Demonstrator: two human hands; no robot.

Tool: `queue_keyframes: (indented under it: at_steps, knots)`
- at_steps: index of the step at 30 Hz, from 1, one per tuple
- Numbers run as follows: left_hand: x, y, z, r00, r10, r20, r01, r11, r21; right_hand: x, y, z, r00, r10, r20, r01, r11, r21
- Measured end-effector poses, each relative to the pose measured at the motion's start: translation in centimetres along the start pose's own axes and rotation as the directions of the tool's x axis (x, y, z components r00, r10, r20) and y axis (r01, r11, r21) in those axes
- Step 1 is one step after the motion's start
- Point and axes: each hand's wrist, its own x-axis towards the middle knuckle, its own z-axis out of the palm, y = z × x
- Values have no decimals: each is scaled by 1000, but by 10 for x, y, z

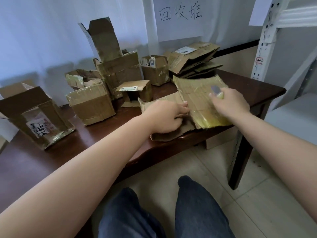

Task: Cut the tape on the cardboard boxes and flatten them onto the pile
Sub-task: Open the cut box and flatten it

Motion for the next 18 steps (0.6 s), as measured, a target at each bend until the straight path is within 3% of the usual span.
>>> queue_keyframes:
  at_steps: [1, 3, 5, 6, 9, 13, 15, 18]
  knots:
    - [-1, -1, -2, 999, -9, -36, 5, 994, -110, 2, 1, 6, 999, 14, 47, -12, 998, -55]
    - [0, -10, -7, 965, -111, -236, 14, 926, -377, 2, 3, 16, 998, 6, 55, 3, 987, -161]
    - [10, -32, -10, 862, -293, -413, 64, 872, -485, 0, 3, 19, 999, -32, 28, 37, 976, -214]
    - [18, -45, -10, 822, -379, -426, 131, 853, -505, 0, 2, 19, 999, -38, 30, 44, 974, -224]
    - [44, -77, -5, 812, -525, -253, 346, 784, -515, 3, -1, 22, 999, -46, 1, 44, 941, -336]
    - [67, -81, 1, 835, -542, 98, 548, 802, -237, 7, -1, 28, 998, -64, 8, 62, 927, -369]
    - [71, -72, -8, 782, -557, 280, 602, 791, -107, 9, 1, 30, 998, -58, -2, 53, 927, -371]
    - [76, -63, -22, 643, -569, 513, 704, 702, -104, 9, 5, 32, 996, -86, 14, 86, 933, -348]
